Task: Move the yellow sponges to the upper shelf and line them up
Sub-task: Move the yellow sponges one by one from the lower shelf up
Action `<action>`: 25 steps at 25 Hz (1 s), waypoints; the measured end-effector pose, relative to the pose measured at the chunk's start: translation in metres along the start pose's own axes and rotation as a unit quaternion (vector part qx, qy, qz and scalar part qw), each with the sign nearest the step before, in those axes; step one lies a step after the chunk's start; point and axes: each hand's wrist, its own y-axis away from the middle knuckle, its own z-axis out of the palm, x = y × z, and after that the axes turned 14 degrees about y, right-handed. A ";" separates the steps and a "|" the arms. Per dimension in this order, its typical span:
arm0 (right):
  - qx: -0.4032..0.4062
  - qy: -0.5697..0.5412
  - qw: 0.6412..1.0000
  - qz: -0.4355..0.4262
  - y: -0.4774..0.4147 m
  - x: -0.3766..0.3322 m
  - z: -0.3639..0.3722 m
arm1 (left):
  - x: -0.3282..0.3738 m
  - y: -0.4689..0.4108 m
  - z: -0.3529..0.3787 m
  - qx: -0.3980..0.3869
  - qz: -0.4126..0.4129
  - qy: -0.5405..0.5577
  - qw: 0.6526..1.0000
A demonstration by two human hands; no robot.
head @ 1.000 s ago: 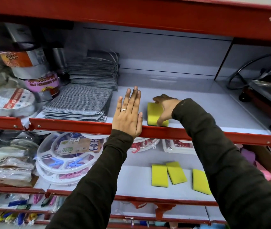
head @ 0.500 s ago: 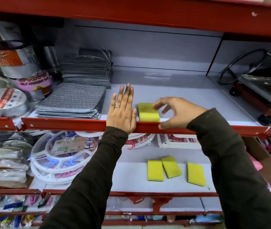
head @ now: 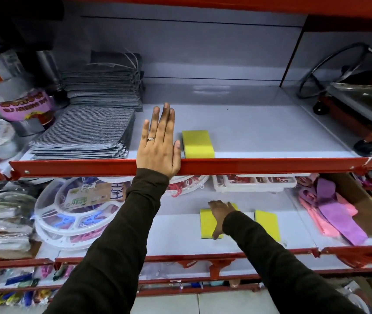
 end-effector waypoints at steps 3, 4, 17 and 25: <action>-0.001 0.013 1.000 0.009 -0.022 -0.005 0.022 | -0.001 -0.001 0.001 0.002 0.003 0.000 1.000; -0.001 0.014 1.000 0.011 -0.025 -0.007 0.025 | -0.001 -0.001 0.001 0.002 0.005 0.000 1.000; 0.027 0.017 0.999 -0.028 0.052 -0.021 -0.059 | 0.002 -0.001 0.000 -0.004 0.007 -0.009 1.000; 0.111 0.000 0.992 -0.061 0.186 -0.008 -0.162 | 0.001 -0.001 -0.003 -0.014 -0.007 -0.013 1.000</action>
